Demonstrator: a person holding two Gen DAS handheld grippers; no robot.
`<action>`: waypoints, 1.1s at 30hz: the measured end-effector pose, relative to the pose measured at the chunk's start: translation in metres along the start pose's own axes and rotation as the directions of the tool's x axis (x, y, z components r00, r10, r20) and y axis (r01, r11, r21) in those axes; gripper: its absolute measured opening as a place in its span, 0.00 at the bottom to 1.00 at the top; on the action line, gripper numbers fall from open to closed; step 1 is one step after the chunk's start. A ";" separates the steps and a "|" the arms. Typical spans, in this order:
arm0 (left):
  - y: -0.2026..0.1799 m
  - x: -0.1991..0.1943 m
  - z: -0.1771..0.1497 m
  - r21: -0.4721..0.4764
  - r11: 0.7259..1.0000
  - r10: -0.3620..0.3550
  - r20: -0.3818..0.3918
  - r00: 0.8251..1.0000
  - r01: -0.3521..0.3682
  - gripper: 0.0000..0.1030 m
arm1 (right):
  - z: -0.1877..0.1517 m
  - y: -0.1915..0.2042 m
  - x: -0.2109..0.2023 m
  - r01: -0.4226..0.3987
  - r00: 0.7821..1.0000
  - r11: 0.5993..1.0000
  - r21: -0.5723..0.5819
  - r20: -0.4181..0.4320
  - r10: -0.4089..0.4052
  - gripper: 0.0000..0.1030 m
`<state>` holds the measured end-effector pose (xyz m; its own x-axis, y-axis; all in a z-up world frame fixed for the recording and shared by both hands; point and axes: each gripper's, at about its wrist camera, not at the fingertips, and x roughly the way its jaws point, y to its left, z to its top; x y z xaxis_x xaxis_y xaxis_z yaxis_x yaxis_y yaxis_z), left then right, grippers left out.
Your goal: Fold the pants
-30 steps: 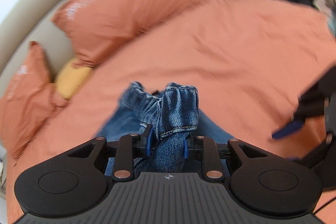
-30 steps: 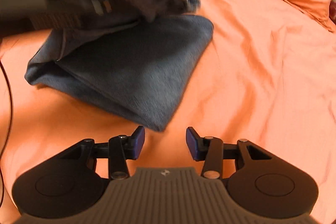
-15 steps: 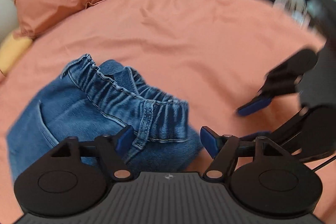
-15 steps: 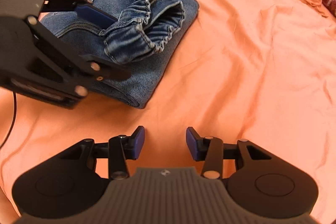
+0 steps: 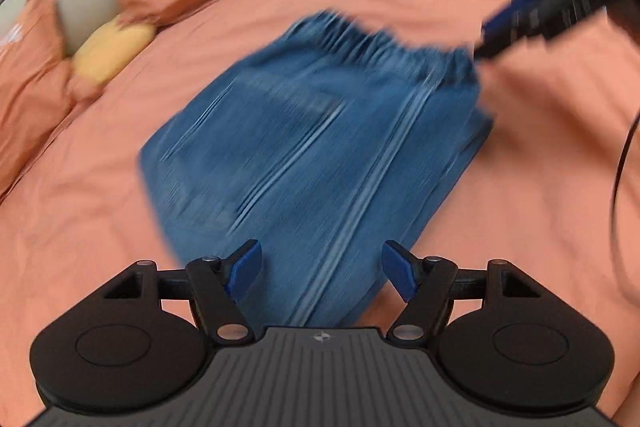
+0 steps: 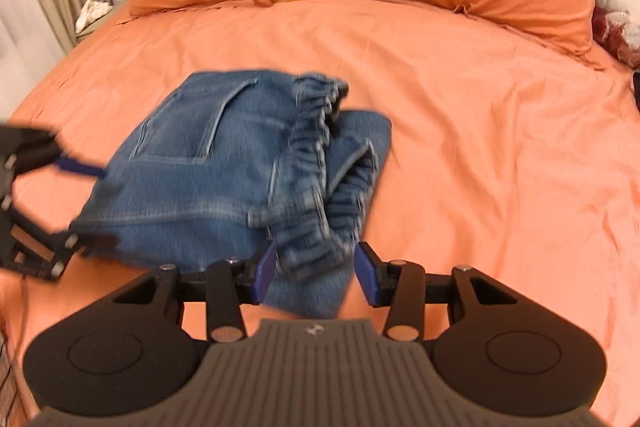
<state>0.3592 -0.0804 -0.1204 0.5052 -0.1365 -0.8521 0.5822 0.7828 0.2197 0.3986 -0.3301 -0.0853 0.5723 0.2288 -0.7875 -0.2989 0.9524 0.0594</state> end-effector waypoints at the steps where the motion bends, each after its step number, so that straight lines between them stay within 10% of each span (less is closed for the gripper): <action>1: 0.006 0.001 -0.009 -0.008 1.000 0.012 -0.013 1.000 -0.012 0.79 | 0.005 0.003 0.005 0.006 1.000 1.000 0.004 -0.001 -0.006 0.40; 11: 0.029 0.018 -0.059 -0.065 0.998 0.015 -0.127 0.992 -0.024 0.62 | 0.034 0.015 0.054 0.093 0.994 0.993 0.073 -0.056 -0.089 0.56; 17: 0.045 0.020 -0.069 -0.182 0.983 -0.034 -0.120 0.992 0.012 0.29 | 0.042 0.039 0.044 0.109 0.991 0.994 -0.004 -0.076 -0.109 0.30; 19: 0.047 0.018 -0.072 -0.198 0.980 -0.031 -0.112 0.993 0.008 0.23 | 0.049 0.053 0.024 0.117 0.992 0.991 -0.057 -0.038 -0.119 0.06; 25: 0.050 0.017 -0.076 -0.252 0.968 -0.028 -0.103 0.994 0.002 0.19 | 0.038 0.053 -0.019 0.088 0.996 0.994 -0.064 0.010 -0.088 0.04; 33: 0.044 0.024 -0.074 -0.178 0.983 0.007 -0.141 0.990 -0.032 0.18 | -0.026 0.023 0.026 0.121 0.987 0.991 0.052 -0.110 -0.114 0.02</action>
<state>0.3496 -0.0042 -0.1660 0.4142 -0.0440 -0.9091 0.4428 0.8824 0.1590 0.3867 -0.3073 -0.1203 0.5148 0.0947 -0.8521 -0.1874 0.9823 -0.0041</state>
